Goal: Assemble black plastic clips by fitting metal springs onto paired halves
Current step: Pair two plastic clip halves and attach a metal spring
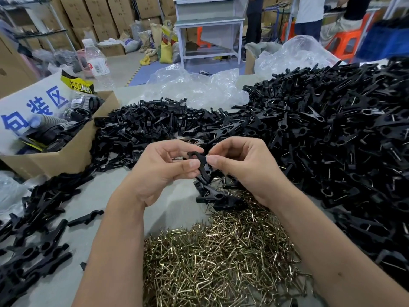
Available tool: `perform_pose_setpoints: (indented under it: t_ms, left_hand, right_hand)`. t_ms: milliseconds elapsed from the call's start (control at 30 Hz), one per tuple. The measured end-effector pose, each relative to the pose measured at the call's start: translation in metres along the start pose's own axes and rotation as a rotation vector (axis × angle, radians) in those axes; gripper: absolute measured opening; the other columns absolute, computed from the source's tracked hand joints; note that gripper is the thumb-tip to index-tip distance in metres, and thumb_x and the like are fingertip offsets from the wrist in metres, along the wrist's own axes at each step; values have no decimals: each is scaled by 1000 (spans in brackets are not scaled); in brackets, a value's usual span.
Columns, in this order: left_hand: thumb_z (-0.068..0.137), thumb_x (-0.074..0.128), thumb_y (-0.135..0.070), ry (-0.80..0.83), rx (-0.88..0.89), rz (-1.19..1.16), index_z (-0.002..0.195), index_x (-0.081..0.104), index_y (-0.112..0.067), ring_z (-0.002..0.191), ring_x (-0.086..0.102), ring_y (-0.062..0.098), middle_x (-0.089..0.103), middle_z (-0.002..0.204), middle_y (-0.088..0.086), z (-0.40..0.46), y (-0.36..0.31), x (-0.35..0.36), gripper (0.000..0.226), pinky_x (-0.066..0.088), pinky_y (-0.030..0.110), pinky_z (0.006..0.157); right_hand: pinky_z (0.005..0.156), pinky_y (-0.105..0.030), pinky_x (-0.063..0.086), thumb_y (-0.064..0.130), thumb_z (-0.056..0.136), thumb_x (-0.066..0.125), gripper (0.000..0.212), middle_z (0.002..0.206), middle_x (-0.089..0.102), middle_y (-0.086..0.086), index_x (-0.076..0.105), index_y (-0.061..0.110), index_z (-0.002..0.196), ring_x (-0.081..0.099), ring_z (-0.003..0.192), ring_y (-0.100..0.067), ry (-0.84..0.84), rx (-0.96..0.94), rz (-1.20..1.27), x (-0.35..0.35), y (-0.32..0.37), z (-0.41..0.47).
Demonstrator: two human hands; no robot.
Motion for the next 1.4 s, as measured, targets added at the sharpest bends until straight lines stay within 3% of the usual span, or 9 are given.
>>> perform_pose_setpoints:
  t_ms: [133, 300, 400, 467, 733, 1000, 1200, 1300, 1400]
  left_hand:
    - [61, 88, -15, -204, 18, -74, 89, 79, -12, 73, 76, 19, 76, 80, 10, -2, 0, -21, 29, 61, 21, 69]
    - [60, 84, -6, -538, 36, -128, 84, 67, -8, 72, 76, 20, 68, 77, 9, -6, 8, -51, 29, 61, 23, 72]
    - [59, 85, -6, -544, 48, -133, 81, 66, -9, 72, 76, 20, 70, 73, 7, -5, 10, -50, 29, 61, 24, 72]
    - [58, 86, -5, -535, 58, -135, 81, 66, -9, 72, 76, 22, 71, 70, 6, -4, 11, -49, 31, 61, 25, 72]
    - [59, 90, -17, -476, 82, 3, 91, 73, -10, 70, 77, 20, 77, 74, 10, -3, 7, -44, 36, 60, 23, 67]
    - [57, 91, -20, -491, 134, 141, 85, 74, -16, 65, 74, 14, 74, 66, 2, -6, 3, -43, 33, 58, 21, 63]
    - [62, 91, -12, -484, 136, 110, 83, 75, -17, 68, 75, 18, 74, 73, 8, -8, 2, -44, 27, 59, 22, 66]
    - [60, 91, -15, -367, 157, 118, 83, 75, -18, 67, 73, 12, 74, 68, -2, -8, -1, -37, 29, 59, 22, 68]
    - [58, 92, -16, -277, 176, 113, 80, 79, -22, 69, 71, 9, 76, 74, -1, -7, -3, -30, 26, 58, 21, 69]
  right_hand:
    - [58, -22, 49, 35, 90, 80, 20, 70, 71, 3, 68, 21, 82, 61, 60, -6, -78, -135, -468, 2, 14, -1]
    - [67, -12, 49, 42, 85, 83, 23, 84, 70, 17, 78, 26, 101, 63, 74, 5, 698, -10, -826, 55, 18, -22]
    - [84, -31, 57, 44, 82, 84, 28, 94, 74, 13, 80, 25, 102, 68, 88, -7, 852, -11, -1001, 78, 16, -33]
    - [82, -33, 57, 36, 86, 83, 20, 89, 74, 10, 80, 20, 97, 68, 84, -10, 879, -7, -1003, 85, 14, -36]
    - [59, -22, 51, 22, 92, 78, 5, 76, 74, 5, 82, 17, 92, 62, 62, -10, 648, -6, -533, 59, 20, -22]
    - [45, -16, 44, 4, 96, 69, 11, 82, 76, -12, 80, 5, 98, 57, 57, -9, 193, 143, 144, 20, 6, -8]
    - [48, -16, 41, 9, 87, 81, 2, 72, 62, -2, 79, 11, 86, 48, 54, -6, 152, 166, 111, 9, 6, -8]
    - [51, -19, 49, 4, 93, 73, 10, 85, 75, -12, 71, -5, 96, 64, 64, -13, 129, 194, 210, 10, 6, -8]
    - [51, -21, 52, 2, 93, 71, 1, 88, 76, -16, 71, 1, 93, 69, 69, -15, 91, 183, 256, 10, 8, -8]
Point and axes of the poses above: each hand's wrist, its own z-axis towards the middle knuckle, its own x-axis out of the palm, y = z × x, the point moved 5 cm from there along z, towards the middle knuckle
